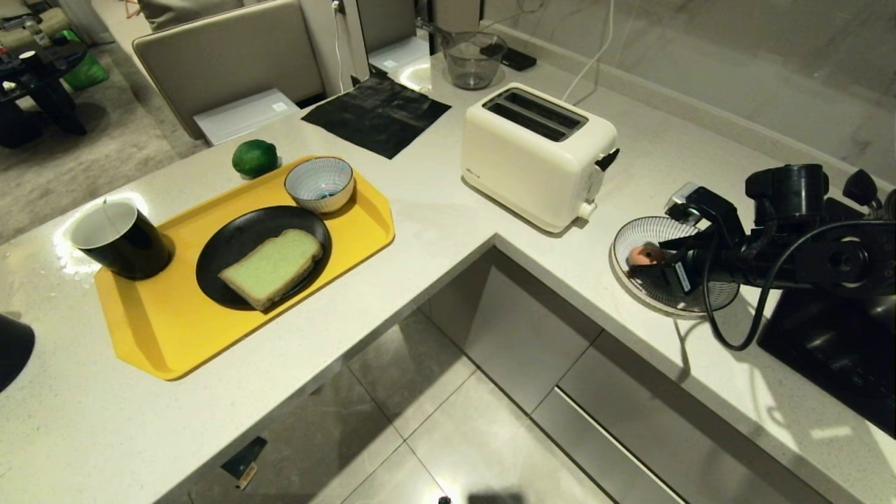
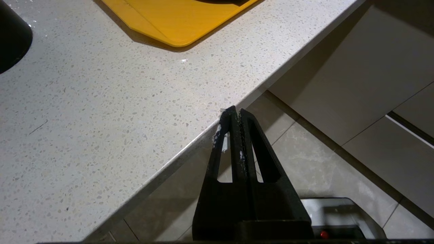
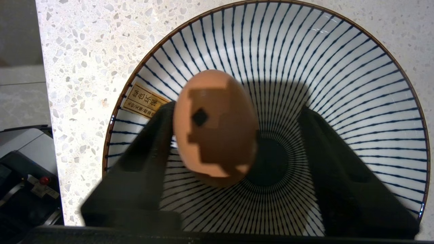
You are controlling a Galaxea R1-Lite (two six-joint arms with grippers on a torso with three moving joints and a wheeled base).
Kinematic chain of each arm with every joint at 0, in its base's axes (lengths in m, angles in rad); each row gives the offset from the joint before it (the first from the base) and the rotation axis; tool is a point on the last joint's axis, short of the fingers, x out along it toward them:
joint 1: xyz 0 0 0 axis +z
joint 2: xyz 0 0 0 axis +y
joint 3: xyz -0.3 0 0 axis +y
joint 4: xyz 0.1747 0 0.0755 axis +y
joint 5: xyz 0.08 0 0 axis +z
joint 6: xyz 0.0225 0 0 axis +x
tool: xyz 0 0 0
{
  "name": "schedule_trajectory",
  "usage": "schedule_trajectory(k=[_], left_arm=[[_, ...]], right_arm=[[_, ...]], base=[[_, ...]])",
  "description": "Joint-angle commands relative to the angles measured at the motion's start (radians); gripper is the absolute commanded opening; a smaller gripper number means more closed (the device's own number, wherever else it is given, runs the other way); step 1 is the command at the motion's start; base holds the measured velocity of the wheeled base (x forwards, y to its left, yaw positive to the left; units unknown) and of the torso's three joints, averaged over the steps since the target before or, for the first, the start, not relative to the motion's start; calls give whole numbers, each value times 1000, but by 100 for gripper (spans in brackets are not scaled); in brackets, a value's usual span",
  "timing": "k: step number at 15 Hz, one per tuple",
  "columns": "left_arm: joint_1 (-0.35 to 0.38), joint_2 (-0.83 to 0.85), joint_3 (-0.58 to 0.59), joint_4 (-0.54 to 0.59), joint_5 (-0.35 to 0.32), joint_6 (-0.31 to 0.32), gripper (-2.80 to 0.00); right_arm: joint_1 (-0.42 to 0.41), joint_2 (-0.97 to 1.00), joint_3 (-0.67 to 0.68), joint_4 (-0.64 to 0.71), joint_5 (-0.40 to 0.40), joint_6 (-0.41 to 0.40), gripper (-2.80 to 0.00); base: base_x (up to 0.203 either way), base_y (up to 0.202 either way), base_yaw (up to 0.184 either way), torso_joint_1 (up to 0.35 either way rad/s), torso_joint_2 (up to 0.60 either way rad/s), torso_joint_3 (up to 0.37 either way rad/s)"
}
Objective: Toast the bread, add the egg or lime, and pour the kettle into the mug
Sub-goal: Pick up the egg
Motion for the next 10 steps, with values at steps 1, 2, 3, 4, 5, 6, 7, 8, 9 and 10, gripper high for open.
schedule_trajectory(k=[1,2,3,4,5,6,7,8,9,10], left_arm=[[0,0,0,0,0,0,-280],[0,0,0,0,0,0,-280],[0,0,0,0,0,0,-280],[0,0,0,0,0,0,-280],[0,0,0,0,0,0,-280],[0,0,0,0,0,0,-280],[0,0,0,0,0,0,-280],[0,0,0,0,0,0,-280],[0,0,0,0,0,0,-280],[0,0,0,-1,0,0,-280]], right_arm=[[0,-4,0,-1,2,-3,-280],[0,-4,1,-1,2,-3,-280],[0,-4,1,-1,2,-3,-280],[0,-6,3,-1,2,-3,-280],[-1,-6,3,-1,2,-3,-280],[-4,-7,3,-1,2,-2,-280],[-7,-10,3,-1,2,-2,-280],[-9,-13,3,-1,2,-1,-280],[-13,-21,6,-1,3,2,-280],[-13,-28,8,-1,3,3,-280]], base=[[0,0,0,0,0,0],[0,0,0,0,0,0],[0,0,0,0,0,0],[0,0,0,0,0,0],[0,0,0,0,0,0],[0,0,0,0,0,0],[0,0,0,0,0,0],[0,0,0,0,0,0],[0,0,0,0,0,0],[0,0,0,0,0,0]])
